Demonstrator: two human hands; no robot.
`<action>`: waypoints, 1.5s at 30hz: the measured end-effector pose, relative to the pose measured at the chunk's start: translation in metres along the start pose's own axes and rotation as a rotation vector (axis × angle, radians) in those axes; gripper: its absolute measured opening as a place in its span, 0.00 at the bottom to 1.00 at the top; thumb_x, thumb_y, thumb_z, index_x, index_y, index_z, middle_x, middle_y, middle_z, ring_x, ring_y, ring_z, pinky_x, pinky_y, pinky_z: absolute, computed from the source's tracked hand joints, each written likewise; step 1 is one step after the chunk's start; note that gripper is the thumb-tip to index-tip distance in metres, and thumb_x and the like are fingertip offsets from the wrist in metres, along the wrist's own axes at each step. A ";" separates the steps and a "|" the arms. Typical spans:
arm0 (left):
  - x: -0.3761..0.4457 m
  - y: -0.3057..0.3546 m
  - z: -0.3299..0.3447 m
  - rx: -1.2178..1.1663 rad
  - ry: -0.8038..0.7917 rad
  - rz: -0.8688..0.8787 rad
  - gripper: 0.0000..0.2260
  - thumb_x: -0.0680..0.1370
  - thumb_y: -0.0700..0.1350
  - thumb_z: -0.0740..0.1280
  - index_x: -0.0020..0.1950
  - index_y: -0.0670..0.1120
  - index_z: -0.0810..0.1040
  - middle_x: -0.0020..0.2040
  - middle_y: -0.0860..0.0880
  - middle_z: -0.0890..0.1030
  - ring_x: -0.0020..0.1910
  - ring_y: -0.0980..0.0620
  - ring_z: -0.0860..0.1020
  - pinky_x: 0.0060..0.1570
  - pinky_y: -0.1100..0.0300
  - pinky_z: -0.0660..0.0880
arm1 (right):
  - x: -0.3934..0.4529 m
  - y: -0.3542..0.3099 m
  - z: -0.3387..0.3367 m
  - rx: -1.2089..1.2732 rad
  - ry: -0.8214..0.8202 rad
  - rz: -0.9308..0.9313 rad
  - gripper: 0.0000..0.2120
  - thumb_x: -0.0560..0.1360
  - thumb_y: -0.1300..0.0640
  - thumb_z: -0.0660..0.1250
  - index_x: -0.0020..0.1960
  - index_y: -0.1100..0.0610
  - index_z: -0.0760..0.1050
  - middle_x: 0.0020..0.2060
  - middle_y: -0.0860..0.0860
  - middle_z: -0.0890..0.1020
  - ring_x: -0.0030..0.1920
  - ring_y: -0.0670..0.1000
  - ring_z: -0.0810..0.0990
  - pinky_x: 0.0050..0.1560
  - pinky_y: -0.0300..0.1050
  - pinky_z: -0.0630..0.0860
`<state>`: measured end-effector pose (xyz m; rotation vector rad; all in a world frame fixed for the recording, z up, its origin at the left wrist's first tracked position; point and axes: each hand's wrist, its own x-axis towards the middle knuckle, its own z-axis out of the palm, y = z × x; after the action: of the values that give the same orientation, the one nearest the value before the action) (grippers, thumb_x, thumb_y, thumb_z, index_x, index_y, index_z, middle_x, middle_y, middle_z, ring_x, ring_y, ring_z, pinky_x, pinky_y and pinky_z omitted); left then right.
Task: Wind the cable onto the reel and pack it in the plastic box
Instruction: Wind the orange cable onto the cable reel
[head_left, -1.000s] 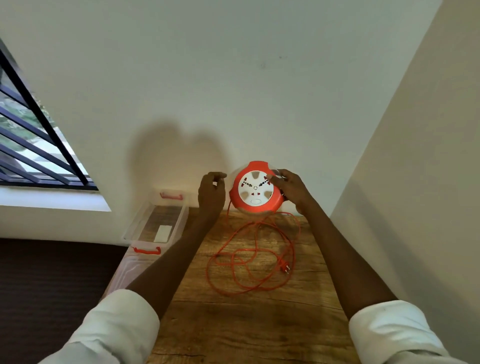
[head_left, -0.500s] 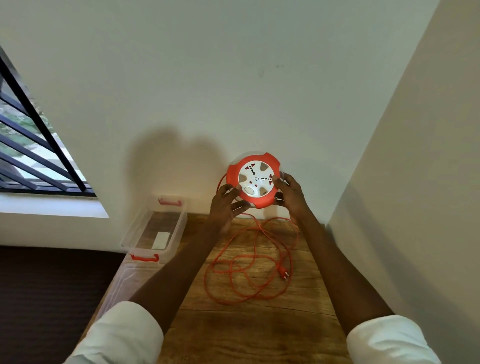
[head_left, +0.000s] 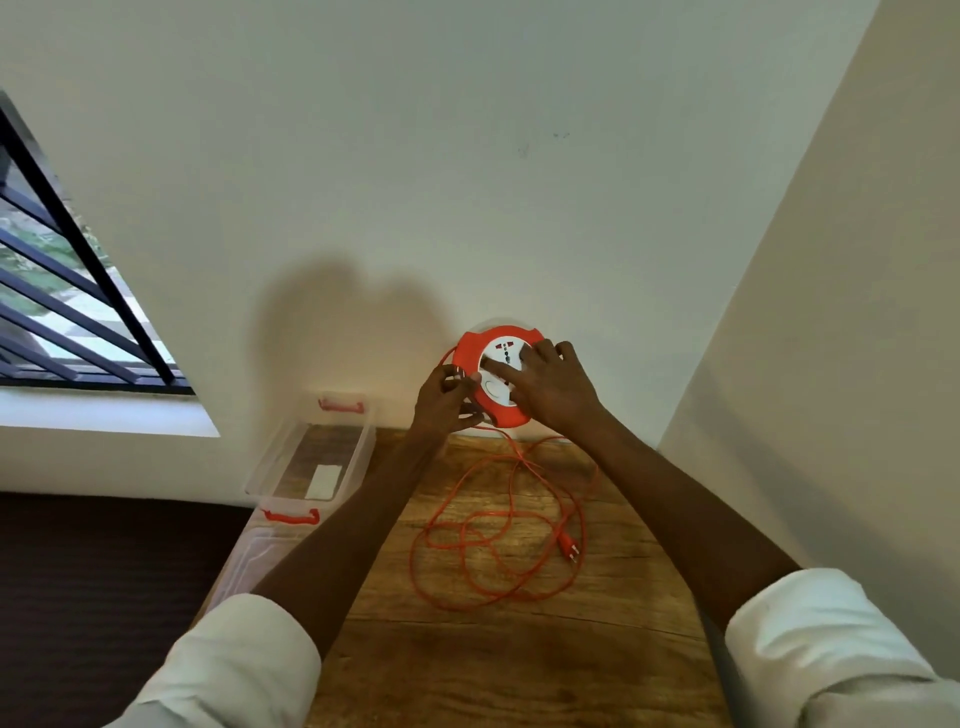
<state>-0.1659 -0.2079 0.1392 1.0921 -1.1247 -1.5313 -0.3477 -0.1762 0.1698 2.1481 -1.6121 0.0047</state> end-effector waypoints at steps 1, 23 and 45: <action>0.000 0.000 0.000 0.011 -0.003 0.000 0.17 0.77 0.46 0.73 0.63 0.49 0.73 0.54 0.48 0.81 0.46 0.47 0.84 0.35 0.59 0.82 | 0.004 0.001 0.000 -0.015 -0.025 -0.010 0.33 0.78 0.45 0.69 0.79 0.42 0.58 0.70 0.60 0.74 0.71 0.63 0.70 0.68 0.59 0.68; -0.014 -0.033 0.026 -0.074 0.113 0.235 0.12 0.79 0.47 0.71 0.60 0.51 0.74 0.57 0.51 0.79 0.57 0.47 0.81 0.48 0.60 0.82 | 0.015 -0.029 -0.010 1.853 -0.061 1.207 0.26 0.76 0.40 0.70 0.66 0.56 0.72 0.56 0.55 0.85 0.40 0.51 0.84 0.27 0.38 0.76; 0.013 0.006 -0.017 0.241 -0.070 -0.056 0.20 0.79 0.52 0.70 0.68 0.44 0.78 0.59 0.42 0.83 0.49 0.40 0.84 0.36 0.59 0.83 | 0.009 0.015 0.006 -0.130 -0.126 -0.348 0.38 0.75 0.47 0.73 0.79 0.40 0.58 0.71 0.58 0.73 0.63 0.60 0.79 0.63 0.54 0.74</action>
<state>-0.1510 -0.2242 0.1399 1.2473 -1.3643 -1.5149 -0.3599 -0.1896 0.1725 2.3337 -1.2433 -0.3390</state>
